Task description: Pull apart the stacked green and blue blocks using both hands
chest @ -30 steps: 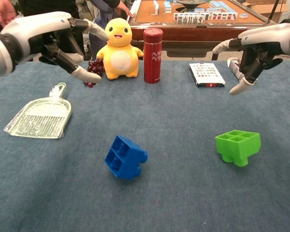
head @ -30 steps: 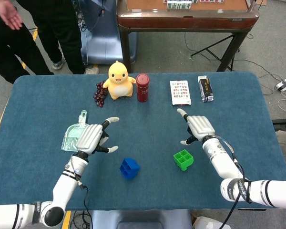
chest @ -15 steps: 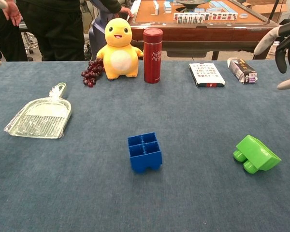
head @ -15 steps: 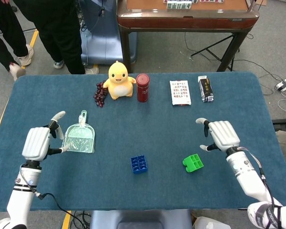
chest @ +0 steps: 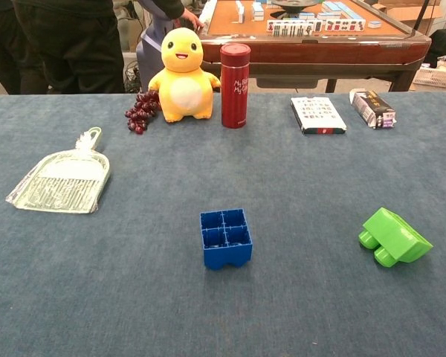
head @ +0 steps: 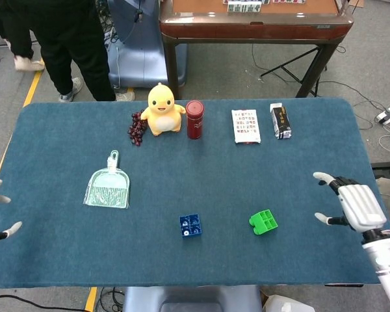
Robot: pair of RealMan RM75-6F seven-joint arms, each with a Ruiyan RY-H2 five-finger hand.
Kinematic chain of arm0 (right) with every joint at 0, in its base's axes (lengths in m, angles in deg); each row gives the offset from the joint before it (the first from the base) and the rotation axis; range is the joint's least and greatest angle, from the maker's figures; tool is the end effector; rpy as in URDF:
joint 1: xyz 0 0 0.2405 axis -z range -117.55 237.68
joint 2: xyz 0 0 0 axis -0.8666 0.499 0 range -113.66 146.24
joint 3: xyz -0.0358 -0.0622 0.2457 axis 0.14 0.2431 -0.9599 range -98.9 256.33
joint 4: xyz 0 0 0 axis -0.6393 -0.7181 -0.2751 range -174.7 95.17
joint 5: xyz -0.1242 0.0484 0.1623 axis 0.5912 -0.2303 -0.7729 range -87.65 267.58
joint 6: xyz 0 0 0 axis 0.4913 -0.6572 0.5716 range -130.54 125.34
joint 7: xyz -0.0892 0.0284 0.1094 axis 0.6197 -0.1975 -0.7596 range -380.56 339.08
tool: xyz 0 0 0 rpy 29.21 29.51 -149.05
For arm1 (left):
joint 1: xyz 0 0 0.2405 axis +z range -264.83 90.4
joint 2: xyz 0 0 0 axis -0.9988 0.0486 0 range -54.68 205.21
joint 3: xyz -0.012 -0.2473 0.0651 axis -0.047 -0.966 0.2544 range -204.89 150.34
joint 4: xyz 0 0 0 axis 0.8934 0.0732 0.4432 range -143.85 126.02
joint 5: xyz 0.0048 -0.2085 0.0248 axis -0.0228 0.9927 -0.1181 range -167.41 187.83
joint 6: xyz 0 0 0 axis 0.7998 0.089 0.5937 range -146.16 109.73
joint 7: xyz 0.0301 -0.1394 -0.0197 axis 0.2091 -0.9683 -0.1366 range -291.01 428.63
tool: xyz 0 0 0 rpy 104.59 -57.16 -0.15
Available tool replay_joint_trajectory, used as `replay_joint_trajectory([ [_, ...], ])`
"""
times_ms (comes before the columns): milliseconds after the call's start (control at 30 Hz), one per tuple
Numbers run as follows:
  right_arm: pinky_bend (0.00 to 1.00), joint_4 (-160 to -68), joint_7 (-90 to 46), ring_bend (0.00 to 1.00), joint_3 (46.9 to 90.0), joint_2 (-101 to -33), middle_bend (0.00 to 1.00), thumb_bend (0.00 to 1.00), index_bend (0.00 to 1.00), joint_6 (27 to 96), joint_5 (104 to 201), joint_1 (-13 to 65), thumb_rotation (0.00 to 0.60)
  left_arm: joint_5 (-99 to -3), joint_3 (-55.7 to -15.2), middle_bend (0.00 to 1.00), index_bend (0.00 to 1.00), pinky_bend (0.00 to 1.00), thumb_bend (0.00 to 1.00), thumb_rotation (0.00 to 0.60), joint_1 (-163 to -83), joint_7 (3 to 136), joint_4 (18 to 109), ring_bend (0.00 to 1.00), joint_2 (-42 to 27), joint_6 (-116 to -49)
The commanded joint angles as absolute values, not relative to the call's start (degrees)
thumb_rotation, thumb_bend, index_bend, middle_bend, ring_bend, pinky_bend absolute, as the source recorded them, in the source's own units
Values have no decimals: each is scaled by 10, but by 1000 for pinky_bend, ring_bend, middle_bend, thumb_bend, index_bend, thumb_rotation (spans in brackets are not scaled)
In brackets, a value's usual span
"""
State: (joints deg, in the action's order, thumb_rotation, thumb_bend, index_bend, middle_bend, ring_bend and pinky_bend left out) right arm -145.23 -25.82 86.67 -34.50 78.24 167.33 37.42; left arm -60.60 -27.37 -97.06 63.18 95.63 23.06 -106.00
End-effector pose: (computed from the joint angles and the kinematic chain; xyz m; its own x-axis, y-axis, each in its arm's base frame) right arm -0.2653 -0.2246 0.1886 0.3474 -0.1374 0.9276 -0.9369 -0.0909 0.3375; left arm -0.3025 0.1907 0.2181 0.2920 -0.0481 0.9552 0.9446 0.1711 -0.2801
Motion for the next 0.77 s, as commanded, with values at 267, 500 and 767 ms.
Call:
replay_joint_trajectory([
  [267,348,-1416,-296,297,873,-325,330,74,241,830,1705,462,600,-627,-256,386,232,457,67,600,-922,651,914,260,218,-1074],
  [500,349,-1406,-300,297,859,-335,331,75,255,822,1710,483,600,-642,-261,386,233,457,68,600,-915,687,897,260,189,-1075],
  [767,351,-1440,-307,297,834,-314,330,75,283,797,1717,478,600,-648,-272,385,233,456,67,600,-909,691,886,260,176,-1067],
])
